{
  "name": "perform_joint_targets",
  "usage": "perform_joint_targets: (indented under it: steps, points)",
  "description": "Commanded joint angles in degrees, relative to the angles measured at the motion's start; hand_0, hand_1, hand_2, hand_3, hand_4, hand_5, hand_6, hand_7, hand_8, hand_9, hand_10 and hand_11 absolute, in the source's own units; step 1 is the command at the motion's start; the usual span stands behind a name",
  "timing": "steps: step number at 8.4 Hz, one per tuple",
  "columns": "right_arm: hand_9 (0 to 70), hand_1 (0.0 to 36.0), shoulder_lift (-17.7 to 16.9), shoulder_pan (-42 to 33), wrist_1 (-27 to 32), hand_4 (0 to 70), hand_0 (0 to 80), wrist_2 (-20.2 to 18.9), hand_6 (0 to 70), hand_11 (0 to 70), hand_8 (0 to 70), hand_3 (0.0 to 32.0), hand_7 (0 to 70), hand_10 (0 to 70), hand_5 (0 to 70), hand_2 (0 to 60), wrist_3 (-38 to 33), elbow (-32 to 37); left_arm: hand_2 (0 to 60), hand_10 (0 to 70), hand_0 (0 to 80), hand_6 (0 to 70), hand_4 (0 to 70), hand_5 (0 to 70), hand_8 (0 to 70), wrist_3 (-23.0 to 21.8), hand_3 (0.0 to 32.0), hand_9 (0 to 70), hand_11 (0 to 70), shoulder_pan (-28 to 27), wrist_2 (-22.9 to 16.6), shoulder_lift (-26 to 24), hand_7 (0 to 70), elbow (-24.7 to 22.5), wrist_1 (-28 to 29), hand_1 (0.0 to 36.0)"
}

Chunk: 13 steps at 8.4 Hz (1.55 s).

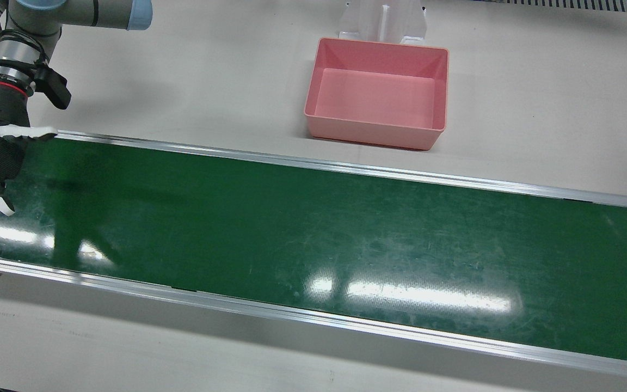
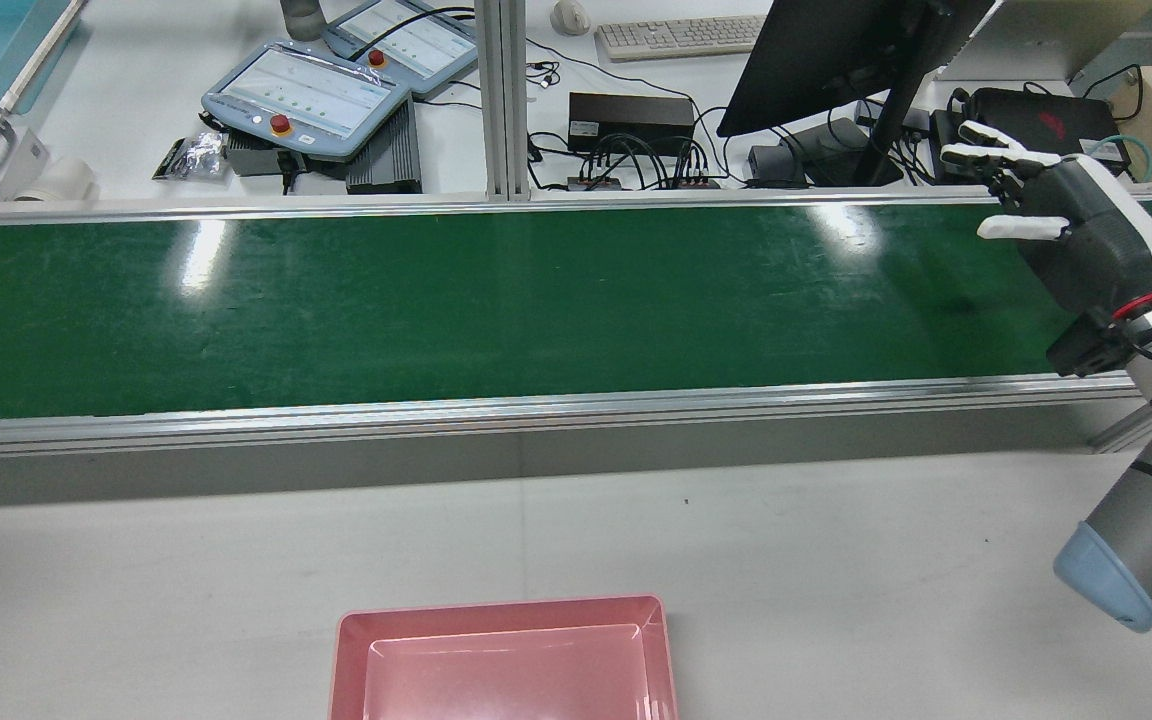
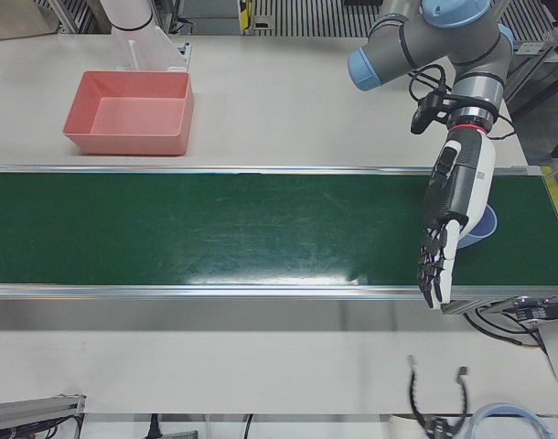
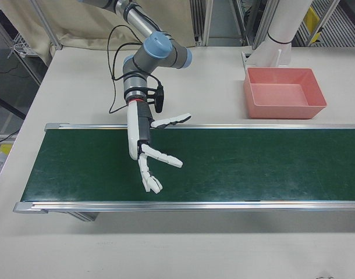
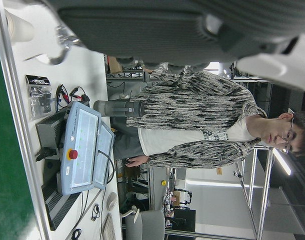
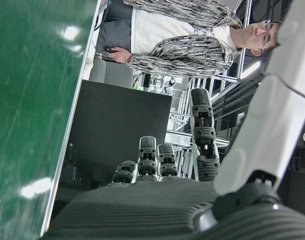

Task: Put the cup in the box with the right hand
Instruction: 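Lower the open right hand to the conveyor belt edge, fingers facing the cup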

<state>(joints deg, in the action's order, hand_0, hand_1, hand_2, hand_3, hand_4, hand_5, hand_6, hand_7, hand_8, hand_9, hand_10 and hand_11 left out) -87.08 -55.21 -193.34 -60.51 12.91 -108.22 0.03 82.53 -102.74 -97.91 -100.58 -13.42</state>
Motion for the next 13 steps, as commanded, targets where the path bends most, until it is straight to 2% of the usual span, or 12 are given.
perform_joint_targets:
  steps: [1, 2, 3, 4, 5, 6, 7, 9, 11, 12, 13]
  points:
    - [20.0, 16.1, 2.3, 0.3, -2.4, 30.8, 53.5, 0.3, 6.6, 6.6, 10.8, 0.0, 23.3, 3.5, 5.8, 7.1, 0.3, 0.3, 0.0, 0.0, 0.0, 0.0, 0.0, 0.0, 0.0, 0.0, 0.0, 0.0, 0.0, 0.0, 0.0, 0.0, 0.0, 0.1, 0.1, 0.0]
    - [20.1, 14.3, 4.1, 0.7, -3.6, 34.4, 54.7, 0.3, 6.6, 5.4, 10.8, 0.0, 23.8, 2.7, 5.7, 0.0, 2.4, 0.6, 0.0, 0.0, 0.0, 0.0, 0.0, 0.0, 0.0, 0.1, 0.0, 0.0, 0.0, 0.0, 0.0, 0.0, 0.0, 0.0, 0.1, 0.0]
    - [20.2, 17.9, 5.2, 1.3, -3.9, 31.2, 52.8, 0.4, 6.6, 4.4, 10.8, 0.0, 24.2, 2.0, 5.5, 14.0, 3.5, 1.2, 0.0, 0.0, 0.0, 0.0, 0.0, 0.0, 0.0, 0.1, 0.0, 0.0, 0.0, 0.0, 0.0, 0.0, 0.0, 0.0, 0.1, 0.0]
    - [20.1, 14.1, 7.3, 1.4, -3.7, 35.9, 54.6, 0.3, 6.5, 3.7, 10.8, 0.0, 24.0, 1.6, 5.4, 0.0, 3.8, 4.0, 0.0, 0.0, 0.0, 0.0, 0.0, 0.0, 0.0, 0.0, 0.0, 0.0, 0.0, 0.0, 0.0, 0.0, 0.0, -0.1, 0.0, 0.0]
    - [19.7, 16.0, 9.3, 1.7, -3.4, 31.9, 53.4, 0.3, 6.4, 4.5, 10.6, 0.0, 23.3, 2.1, 5.5, 7.1, 3.8, 6.6, 0.0, 0.0, 0.0, 0.0, 0.0, 0.0, 0.0, 0.0, 0.0, 0.0, 0.0, 0.0, 0.0, 0.0, 0.0, -0.1, 0.0, 0.0]
    - [19.6, 16.2, 10.3, 2.3, -3.4, 31.4, 53.4, 0.2, 6.4, 4.9, 10.5, 0.0, 23.0, 2.4, 5.7, 7.2, 3.9, 7.1, 0.0, 0.0, 0.0, 0.0, 0.0, 0.0, 0.0, 0.1, 0.0, 0.0, 0.0, 0.0, 0.0, 0.0, 0.0, -0.1, 0.0, 0.0]
    - [19.3, 14.5, 10.7, 2.3, -3.4, 32.1, 54.8, 0.0, 6.4, 5.8, 10.4, 0.0, 22.5, 2.9, 5.8, 0.0, 3.8, 6.6, 0.0, 0.0, 0.0, 0.0, 0.0, 0.0, 0.0, 0.1, 0.0, 0.0, 0.0, 0.0, 0.0, 0.0, 0.0, -0.1, 0.0, 0.0]
    - [18.5, 14.3, 11.6, 2.9, -3.6, 28.9, 55.5, -0.3, 6.1, 6.4, 10.0, 0.0, 20.9, 3.3, 6.0, 2.4, 5.1, 6.0, 0.0, 0.0, 0.0, 0.0, 0.0, 0.0, 0.0, 0.0, 0.0, 0.0, 0.0, 0.0, 0.0, 0.0, 0.0, -0.1, -0.1, 0.0]
    - [18.6, 19.2, 11.4, 4.7, -3.7, 24.9, 58.6, -0.4, 6.3, 5.6, 10.2, 0.0, 21.2, 2.5, 7.0, 6.8, 6.0, 4.4, 0.0, 0.0, 0.0, 0.0, 0.0, 0.0, 0.0, 0.1, 0.0, 0.0, 0.0, 0.0, 0.0, -0.1, 0.0, -0.2, -0.1, 0.0]
    - [18.5, 17.5, 11.3, 5.7, -3.7, 26.3, 62.2, -0.3, 6.3, 5.1, 10.2, 0.0, 20.8, 2.1, 7.4, 0.0, 7.5, 4.1, 0.0, 0.0, 0.0, 0.0, 0.0, 0.0, 0.0, 0.1, 0.0, 0.0, 0.0, 0.0, 0.0, -0.1, 0.0, -0.2, -0.1, 0.0]
    - [18.5, 18.0, 11.4, 6.8, -3.7, 25.6, 62.9, 0.0, 6.3, 5.0, 10.3, 0.0, 20.6, 1.9, 7.6, 0.0, 7.6, 4.2, 0.0, 0.0, 0.0, 0.0, 0.0, 0.0, 0.0, 0.1, 0.0, 0.0, 0.0, 0.0, 0.0, -0.1, 0.0, -0.2, -0.1, 0.0]
